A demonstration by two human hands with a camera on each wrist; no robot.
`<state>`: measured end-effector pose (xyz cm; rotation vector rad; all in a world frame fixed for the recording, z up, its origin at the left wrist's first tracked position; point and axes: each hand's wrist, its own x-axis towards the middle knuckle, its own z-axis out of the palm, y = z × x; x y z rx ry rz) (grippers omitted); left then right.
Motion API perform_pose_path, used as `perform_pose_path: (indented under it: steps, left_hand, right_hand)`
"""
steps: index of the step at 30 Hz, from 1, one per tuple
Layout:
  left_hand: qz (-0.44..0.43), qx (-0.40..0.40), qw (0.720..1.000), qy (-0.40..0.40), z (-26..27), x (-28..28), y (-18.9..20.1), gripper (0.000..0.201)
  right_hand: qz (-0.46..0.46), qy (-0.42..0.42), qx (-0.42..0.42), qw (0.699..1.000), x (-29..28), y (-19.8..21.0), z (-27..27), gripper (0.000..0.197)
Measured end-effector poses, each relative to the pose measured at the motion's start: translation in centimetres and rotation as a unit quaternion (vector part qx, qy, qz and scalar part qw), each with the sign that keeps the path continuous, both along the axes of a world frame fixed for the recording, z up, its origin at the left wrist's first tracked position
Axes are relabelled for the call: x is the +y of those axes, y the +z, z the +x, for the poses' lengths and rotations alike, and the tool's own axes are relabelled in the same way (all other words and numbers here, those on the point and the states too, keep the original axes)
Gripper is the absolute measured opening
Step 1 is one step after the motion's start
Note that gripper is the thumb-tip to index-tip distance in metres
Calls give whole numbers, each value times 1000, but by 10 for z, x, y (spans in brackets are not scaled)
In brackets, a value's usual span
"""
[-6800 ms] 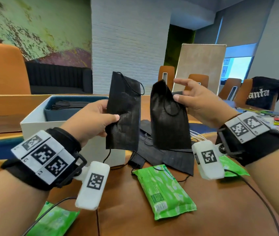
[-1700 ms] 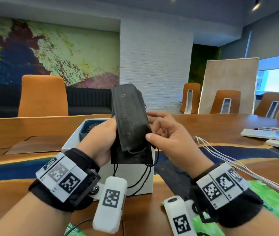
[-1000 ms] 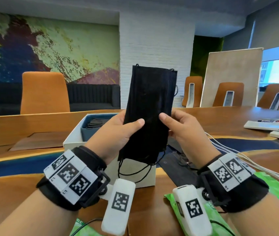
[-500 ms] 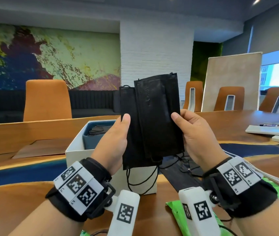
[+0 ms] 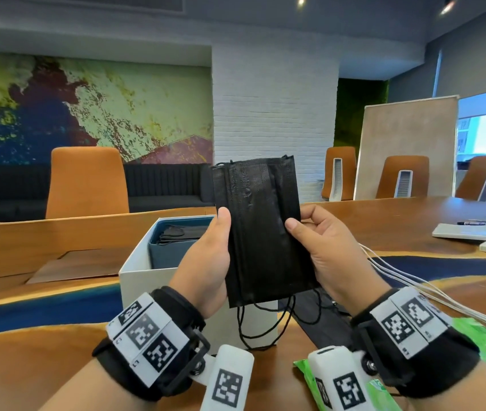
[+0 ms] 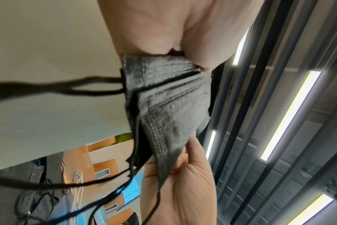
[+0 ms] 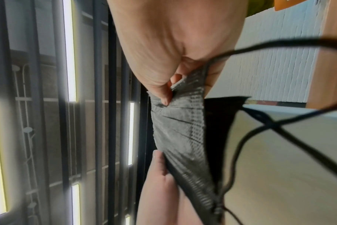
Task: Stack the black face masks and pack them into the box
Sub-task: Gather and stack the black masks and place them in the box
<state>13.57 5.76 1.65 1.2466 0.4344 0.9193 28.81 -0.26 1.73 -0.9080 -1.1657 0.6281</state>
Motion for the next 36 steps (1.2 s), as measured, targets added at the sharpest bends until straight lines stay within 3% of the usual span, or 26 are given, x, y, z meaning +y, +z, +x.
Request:
perform_pose_path:
  steps: [9,13,20,23,26,28,36]
  left_hand:
    - [56,1,998,-21,7,0,-10,59]
    - [101,24,995,4,8,-3,-9,26]
    - [110,76,990,39,3,1,-9,23]
    - [104,67,992,35,1,-1,-6,22]
    - [92,59,994,31,1,-4,-5,23]
    - [84,57,994,29,0,-5,-5,23]
    - [86,41,995,-8,0,-12,-5,20]
  right_hand:
    - [-16,-47,-44,998,7,-11,-4,4]
    - [-18,-60,-55,997,8,-13,-4,7]
    - [-16,-97,-86,991,6,-14,-3,5]
    - [-18,-126,-84,988,8,-14,1,26]
    - [-41,-71,-60,995,8,-13,2,54]
    - [-53,-23,-32,998,6,-11,-2,61]
    - [-19,4,-8,1000,0,-8,-6,26]
